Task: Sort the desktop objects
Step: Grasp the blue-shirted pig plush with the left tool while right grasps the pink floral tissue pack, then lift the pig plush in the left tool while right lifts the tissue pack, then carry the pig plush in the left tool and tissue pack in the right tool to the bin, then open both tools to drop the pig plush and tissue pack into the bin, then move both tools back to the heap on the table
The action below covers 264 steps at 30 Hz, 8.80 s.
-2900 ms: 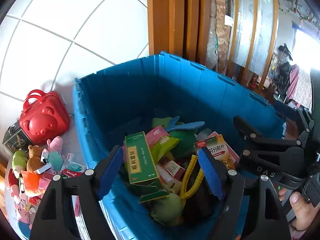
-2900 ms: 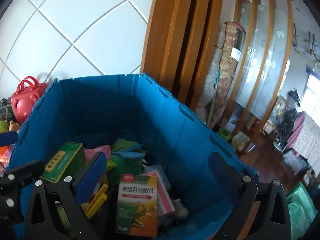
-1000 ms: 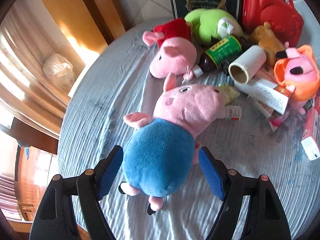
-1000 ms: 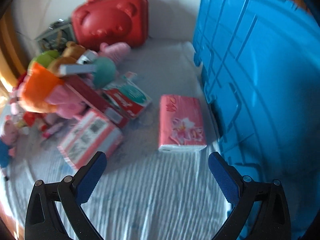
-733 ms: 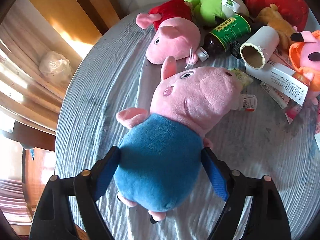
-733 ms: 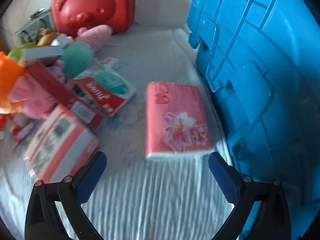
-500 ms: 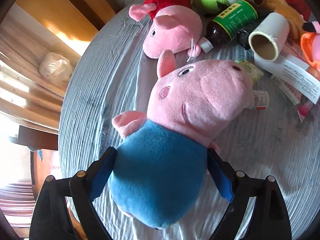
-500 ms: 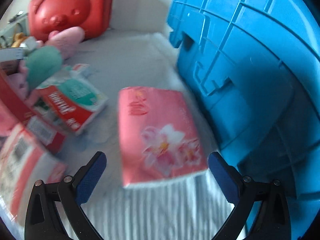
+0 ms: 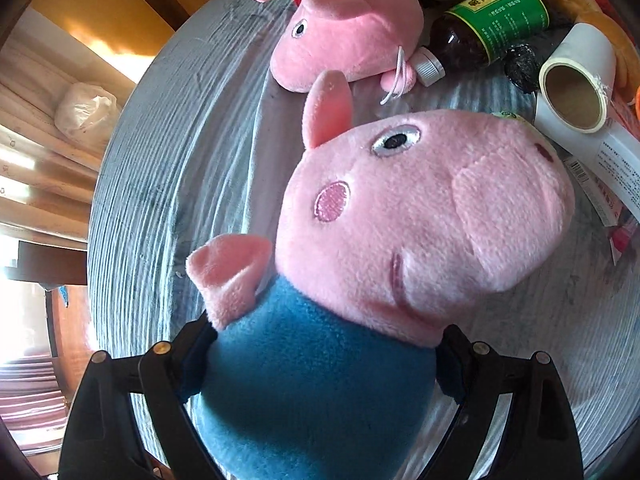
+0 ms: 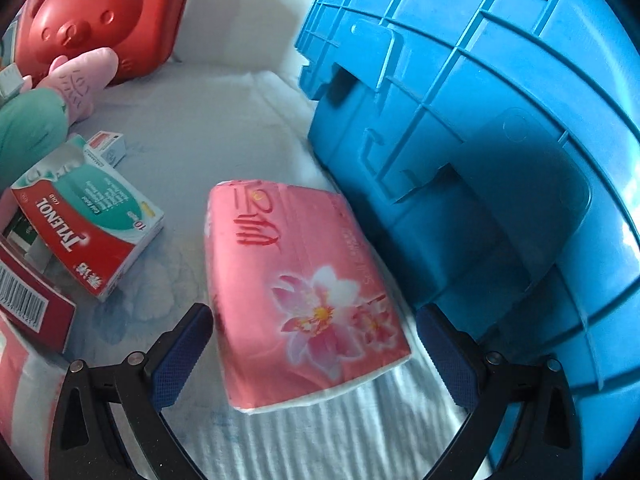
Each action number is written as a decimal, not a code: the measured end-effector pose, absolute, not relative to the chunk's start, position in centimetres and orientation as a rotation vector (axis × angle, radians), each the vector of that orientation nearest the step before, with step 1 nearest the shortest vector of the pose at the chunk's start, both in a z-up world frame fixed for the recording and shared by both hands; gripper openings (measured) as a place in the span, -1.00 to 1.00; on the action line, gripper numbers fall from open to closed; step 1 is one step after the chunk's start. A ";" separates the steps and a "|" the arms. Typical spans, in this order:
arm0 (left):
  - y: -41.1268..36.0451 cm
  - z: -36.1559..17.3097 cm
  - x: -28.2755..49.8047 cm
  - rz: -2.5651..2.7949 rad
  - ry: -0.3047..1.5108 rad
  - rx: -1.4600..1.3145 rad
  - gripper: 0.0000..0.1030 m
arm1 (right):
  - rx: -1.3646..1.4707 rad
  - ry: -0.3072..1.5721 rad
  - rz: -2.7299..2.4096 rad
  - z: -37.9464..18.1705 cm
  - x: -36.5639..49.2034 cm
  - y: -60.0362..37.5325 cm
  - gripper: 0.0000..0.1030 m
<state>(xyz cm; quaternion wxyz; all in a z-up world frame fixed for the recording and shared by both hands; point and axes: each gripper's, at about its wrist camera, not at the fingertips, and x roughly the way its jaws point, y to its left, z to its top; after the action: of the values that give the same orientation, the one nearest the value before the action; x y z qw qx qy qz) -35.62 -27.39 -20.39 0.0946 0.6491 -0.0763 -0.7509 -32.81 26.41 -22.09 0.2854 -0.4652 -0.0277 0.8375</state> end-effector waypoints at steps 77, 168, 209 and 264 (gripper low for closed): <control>-26.8 -17.8 -39.2 -2.182 -0.430 2.006 0.52 | -1.777 0.268 2.241 -21.5 -28.7 30.7 0.90; 41.9 13.0 -13.2 -3.619 -0.582 1.014 0.42 | -0.593 -0.055 2.504 12.8 -7.3 54.7 0.72; 41.1 8.1 -10.7 -3.492 -0.603 1.630 0.64 | -0.809 -0.062 2.468 10.3 -6.4 55.4 1.00; 1.9 -1.1 -19.8 -3.057 -0.099 1.349 0.65 | -1.001 -0.157 2.970 6.8 -15.8 24.5 1.00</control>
<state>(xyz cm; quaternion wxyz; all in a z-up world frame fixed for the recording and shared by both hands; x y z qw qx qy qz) -19.75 1.93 -1.11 -0.1004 0.4015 -0.0296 -0.9099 -15.80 24.46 6.83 0.0016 -0.3189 -0.0501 0.9464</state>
